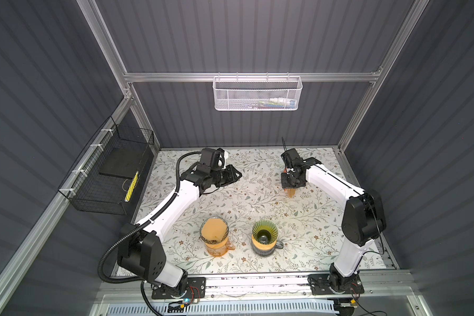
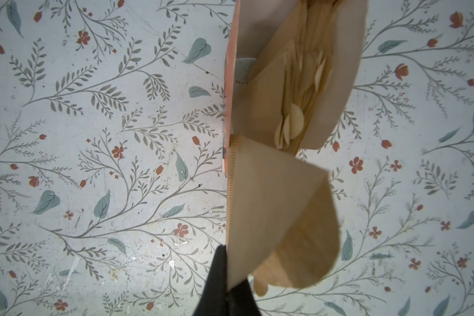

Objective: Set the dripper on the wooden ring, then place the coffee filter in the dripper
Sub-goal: 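Carry the tan filter with the right gripper over the green dripper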

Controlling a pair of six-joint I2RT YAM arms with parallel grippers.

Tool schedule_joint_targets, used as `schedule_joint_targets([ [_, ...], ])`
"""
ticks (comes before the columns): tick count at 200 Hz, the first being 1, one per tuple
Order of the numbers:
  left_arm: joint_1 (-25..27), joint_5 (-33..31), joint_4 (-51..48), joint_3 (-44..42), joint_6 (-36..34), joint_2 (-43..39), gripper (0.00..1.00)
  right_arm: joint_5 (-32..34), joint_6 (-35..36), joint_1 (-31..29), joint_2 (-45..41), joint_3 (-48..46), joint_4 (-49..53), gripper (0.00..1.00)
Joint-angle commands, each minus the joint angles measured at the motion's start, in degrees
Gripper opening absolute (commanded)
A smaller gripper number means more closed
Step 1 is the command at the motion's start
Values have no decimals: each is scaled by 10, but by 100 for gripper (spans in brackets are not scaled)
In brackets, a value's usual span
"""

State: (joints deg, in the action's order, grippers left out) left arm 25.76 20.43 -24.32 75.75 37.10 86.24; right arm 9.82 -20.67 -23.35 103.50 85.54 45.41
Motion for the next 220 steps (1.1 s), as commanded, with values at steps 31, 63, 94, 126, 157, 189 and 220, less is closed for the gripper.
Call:
schedule_joint_targets([
  [31,-4,-6,-3,18,0,-5,29,-13,-8,-1,-28,-8,17,0],
  [63,-4,-6,-9,27,-2,0,29,-21,-7,-3,-45,-10,22,0],
  [94,-4,-11,-9,27,-2,-3,29,-22,-3,-4,-66,-15,26,0],
  [126,-4,-11,-11,27,-3,-5,29,-28,0,-5,-80,-7,41,0],
  [157,-4,-11,-18,33,-5,-7,29,-37,5,-9,-103,6,58,0],
  [189,-4,-12,-51,41,-11,-11,29,-49,29,-24,-135,38,98,0],
  [220,-4,-26,-82,43,-16,-24,31,-37,39,-59,-171,76,152,0],
])
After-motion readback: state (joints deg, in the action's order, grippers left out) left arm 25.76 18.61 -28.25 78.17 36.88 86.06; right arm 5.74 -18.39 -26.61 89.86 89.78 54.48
